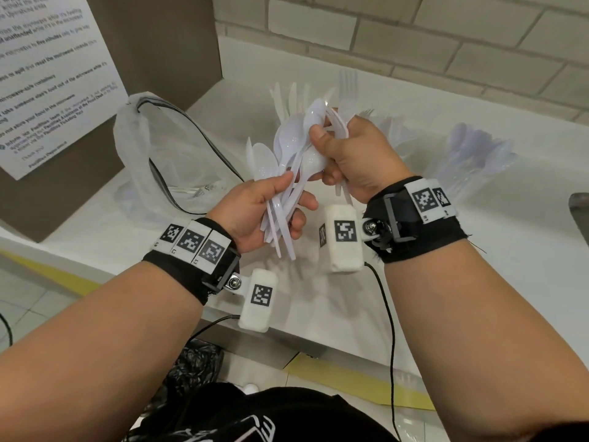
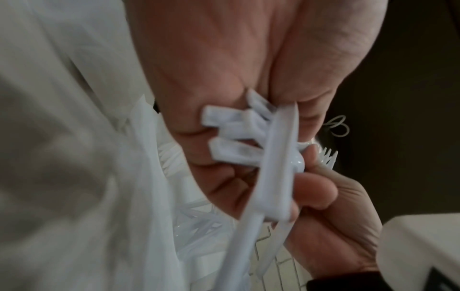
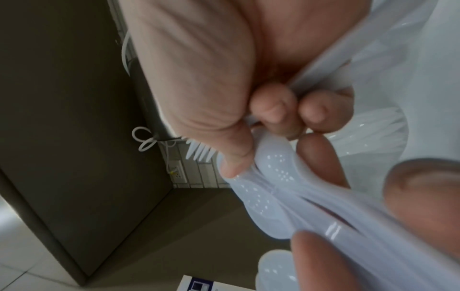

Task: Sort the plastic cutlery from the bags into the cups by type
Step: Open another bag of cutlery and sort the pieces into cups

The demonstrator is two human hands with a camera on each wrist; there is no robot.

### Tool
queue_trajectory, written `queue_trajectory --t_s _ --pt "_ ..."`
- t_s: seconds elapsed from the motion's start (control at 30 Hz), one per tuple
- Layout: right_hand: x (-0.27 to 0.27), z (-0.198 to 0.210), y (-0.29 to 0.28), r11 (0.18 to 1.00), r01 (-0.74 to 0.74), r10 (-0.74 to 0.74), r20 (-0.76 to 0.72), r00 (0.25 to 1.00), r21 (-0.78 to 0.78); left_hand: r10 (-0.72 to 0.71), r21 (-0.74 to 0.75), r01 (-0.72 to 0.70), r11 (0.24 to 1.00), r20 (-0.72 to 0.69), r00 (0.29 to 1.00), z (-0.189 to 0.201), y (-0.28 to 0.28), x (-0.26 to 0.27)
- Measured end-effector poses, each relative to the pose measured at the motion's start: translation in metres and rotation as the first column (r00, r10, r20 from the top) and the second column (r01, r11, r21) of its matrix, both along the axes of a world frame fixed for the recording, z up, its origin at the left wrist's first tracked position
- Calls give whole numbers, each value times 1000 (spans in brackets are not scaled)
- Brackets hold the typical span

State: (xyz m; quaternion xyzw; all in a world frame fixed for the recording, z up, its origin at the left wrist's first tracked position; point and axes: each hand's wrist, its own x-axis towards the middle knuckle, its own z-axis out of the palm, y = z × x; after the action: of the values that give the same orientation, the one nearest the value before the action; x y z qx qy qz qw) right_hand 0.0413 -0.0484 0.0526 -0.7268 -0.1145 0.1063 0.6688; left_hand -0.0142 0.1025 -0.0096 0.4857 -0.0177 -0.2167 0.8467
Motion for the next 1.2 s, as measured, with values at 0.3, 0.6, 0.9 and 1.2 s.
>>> queue_trajectory --t_s 0.3,0.6,0.9,1.2 --pt "-1 -7 -12 977 -151 150 -16 988 -148 85 46 -86 995 35 996 2 -2 1" --pt "2 -7 -4 999 -4 3 -25 1000 -49 236 107 -242 964 59 970 0 -3 5" --pt "0 -5 4 990 26 -23 25 999 -136 164 155 -174 972 72 984 2 -5 5" --pt "15 14 -17 946 314 -316 12 949 76 116 88 -123 988 80 990 -2 0 -2"
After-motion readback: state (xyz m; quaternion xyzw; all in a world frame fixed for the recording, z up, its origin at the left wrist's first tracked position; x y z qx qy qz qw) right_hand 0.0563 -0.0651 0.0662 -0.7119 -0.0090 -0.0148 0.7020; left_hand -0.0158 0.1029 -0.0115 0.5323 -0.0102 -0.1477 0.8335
